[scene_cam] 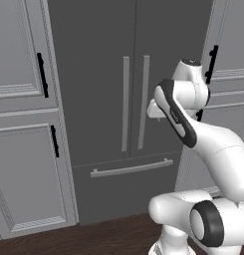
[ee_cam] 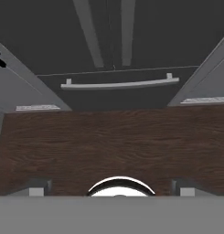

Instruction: Take the strawberry from the fridge and place it on top of the pancake, located on the dining counter.

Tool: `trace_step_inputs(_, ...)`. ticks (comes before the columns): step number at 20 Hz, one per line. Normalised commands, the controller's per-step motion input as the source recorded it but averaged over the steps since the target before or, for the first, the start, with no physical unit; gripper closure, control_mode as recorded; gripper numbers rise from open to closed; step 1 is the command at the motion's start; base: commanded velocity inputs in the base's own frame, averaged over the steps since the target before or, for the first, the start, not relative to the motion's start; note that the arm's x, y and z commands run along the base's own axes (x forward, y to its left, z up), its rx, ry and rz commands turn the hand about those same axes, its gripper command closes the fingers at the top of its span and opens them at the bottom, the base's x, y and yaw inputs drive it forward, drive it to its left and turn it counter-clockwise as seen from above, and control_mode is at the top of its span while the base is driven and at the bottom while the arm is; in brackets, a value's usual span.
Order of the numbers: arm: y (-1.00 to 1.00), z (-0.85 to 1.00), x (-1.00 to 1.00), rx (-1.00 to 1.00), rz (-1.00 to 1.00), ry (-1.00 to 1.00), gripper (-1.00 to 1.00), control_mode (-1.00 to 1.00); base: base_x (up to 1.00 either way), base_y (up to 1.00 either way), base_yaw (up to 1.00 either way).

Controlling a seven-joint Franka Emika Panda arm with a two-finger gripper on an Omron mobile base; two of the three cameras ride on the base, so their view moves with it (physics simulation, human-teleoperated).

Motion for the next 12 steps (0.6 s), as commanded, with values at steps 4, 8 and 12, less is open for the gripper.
trace_step_inputs(4,-0.31,-0.14,0.97,-0.02,-0.05,-0.04,-1.00,-1.00,0.00,0.00,0.00)
trace_step_inputs(8,-0.12,-0.04,1.00,-0.02,-0.04,-0.11,-1.00,-1.00,0.00,0.00,0.00)
trace_step_inputs(12,-0.01,0.00,1.00,-0.01,-0.05,-0.23,-1.00,-1.00,0.00,0.00,0.00)
